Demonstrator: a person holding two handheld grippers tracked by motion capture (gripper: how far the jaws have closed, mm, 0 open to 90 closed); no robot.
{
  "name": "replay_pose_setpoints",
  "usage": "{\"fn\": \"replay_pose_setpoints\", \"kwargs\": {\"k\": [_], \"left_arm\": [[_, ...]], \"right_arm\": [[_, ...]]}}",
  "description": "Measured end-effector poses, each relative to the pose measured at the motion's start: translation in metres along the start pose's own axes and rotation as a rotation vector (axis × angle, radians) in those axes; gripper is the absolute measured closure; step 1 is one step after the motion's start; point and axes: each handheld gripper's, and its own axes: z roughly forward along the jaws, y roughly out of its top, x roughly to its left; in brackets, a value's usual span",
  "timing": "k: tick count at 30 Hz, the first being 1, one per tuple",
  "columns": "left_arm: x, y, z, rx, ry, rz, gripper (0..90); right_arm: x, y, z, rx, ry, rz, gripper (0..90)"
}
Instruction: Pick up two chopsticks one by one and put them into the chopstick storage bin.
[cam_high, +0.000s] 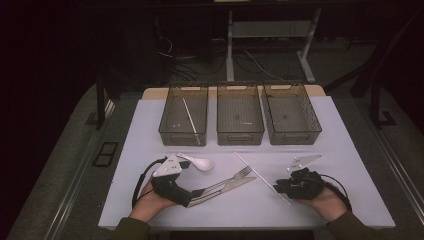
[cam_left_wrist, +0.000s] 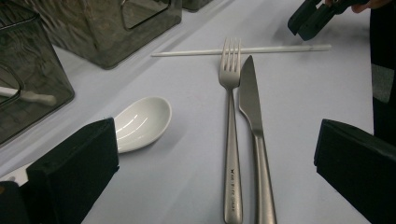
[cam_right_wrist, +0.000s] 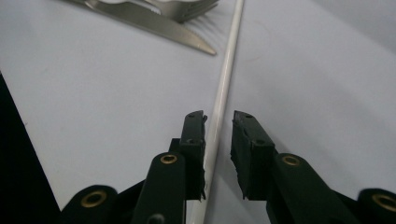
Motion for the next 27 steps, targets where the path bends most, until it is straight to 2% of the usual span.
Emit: {"fn": "replay_pose_setpoints", "kwargs": {"k": [8, 11, 17, 22, 26, 27], "left_arm": [[0.0, 0.0, 0.0, 0.001, 0.002, -0.002, 0.0], [0.0, 0.0, 0.0, -0.006, 0.004, -0.006, 0.0], [0.0, 0.0, 0.0, -0.004, 0.003, -0.003, 0.0], [0.0, 0.0, -0.001, -0.002, 0.004, -0.002, 0.0], [0.0, 0.0, -0.001, -0.001, 0.003, -0.001, 0.0], [0.0, 0.0, -0.001, -0.001, 0.004, -0.001, 0.0]], "right_arm": [[0.004, -0.005, 0.006, 0.052, -0.006, -0.003, 77.9], [0.004, -0.006, 0.008, 0.073, -0.02, -0.019, 79.8], [0.006, -0.004, 0.008, 0.082, -0.036, -0.008, 82.1], [-0.003, -0.005, 0.003, 0.074, -0.065, 0.027, 83.2], [-0.014, -0.006, -0.004, 0.057, -0.073, 0.019, 83.1], [-0.017, -0.006, -0.006, 0.054, -0.072, 0.004, 83.1]]}}
